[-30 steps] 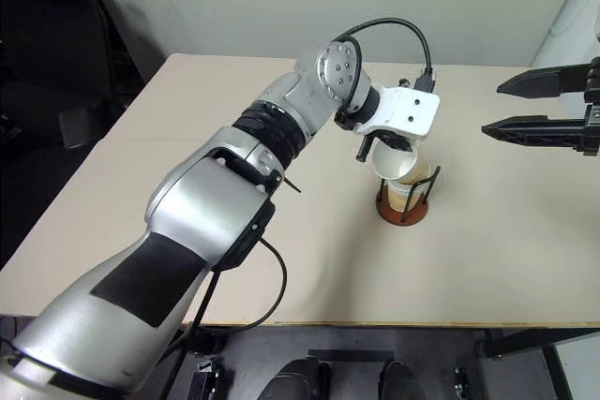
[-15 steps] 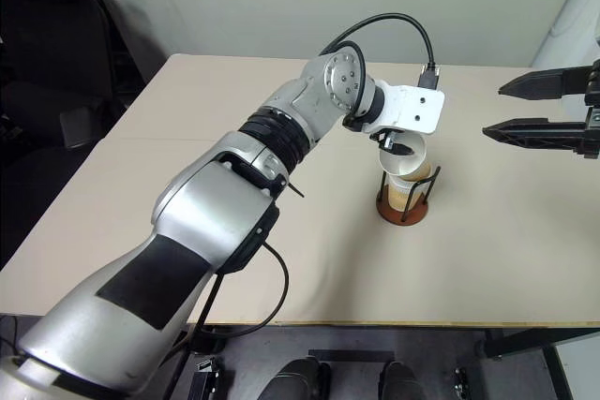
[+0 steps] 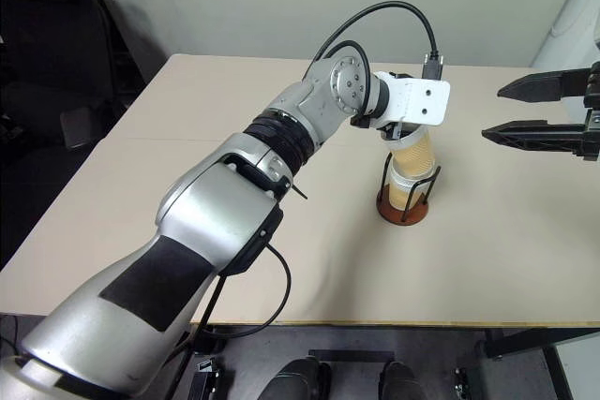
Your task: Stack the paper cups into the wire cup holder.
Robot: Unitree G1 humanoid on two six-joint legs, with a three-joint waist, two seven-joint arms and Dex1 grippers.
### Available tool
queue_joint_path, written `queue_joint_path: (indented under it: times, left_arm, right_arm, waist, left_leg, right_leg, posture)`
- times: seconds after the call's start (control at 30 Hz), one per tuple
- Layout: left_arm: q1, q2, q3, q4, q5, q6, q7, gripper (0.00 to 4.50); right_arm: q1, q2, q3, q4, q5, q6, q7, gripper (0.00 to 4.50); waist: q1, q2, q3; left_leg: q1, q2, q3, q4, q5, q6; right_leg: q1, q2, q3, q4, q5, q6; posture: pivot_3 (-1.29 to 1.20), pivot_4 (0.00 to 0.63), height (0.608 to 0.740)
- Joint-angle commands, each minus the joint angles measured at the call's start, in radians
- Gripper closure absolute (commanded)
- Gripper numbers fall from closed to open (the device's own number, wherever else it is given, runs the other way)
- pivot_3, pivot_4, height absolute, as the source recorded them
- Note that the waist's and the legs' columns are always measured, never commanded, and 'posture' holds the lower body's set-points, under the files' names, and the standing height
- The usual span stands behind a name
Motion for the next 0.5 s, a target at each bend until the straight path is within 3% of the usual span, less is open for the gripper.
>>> queue_joint_path:
  times: [0.03,0.5]
  left_arm:
    - [-0.042,-0.002,0.010,-0.010,-0.001,-0.006,0.015,1.04]
    - [-0.038,-0.050,0.031,-0.014,-0.020,-0.026,0.017,1.04]
  right_arm:
    - [-0.005,-0.029,-0.049,-0.009,0.011,0.000,-0.006,1.76]
    - [0.018,-0.045,-0.073,-0.018,0.012,0.007,-0.005,1.76]
  waist:
    - [0.000,0.000,0.000]
    - [0.004,0.000,0.000]
  left_leg:
    - [0.000,0.000,0.000,0.000,0.000,0.000]
    - [0.000,0.000,0.000,0.000,0.000,0.000]
  right_leg:
    - [0.000,0.000,0.000,0.000,0.000,0.000]
    - [0.000,0.000,0.000,0.000,0.000,0.000]
  posture:
    - [0.00,0.150,0.740]
    - [0.00,0.150,0.740]
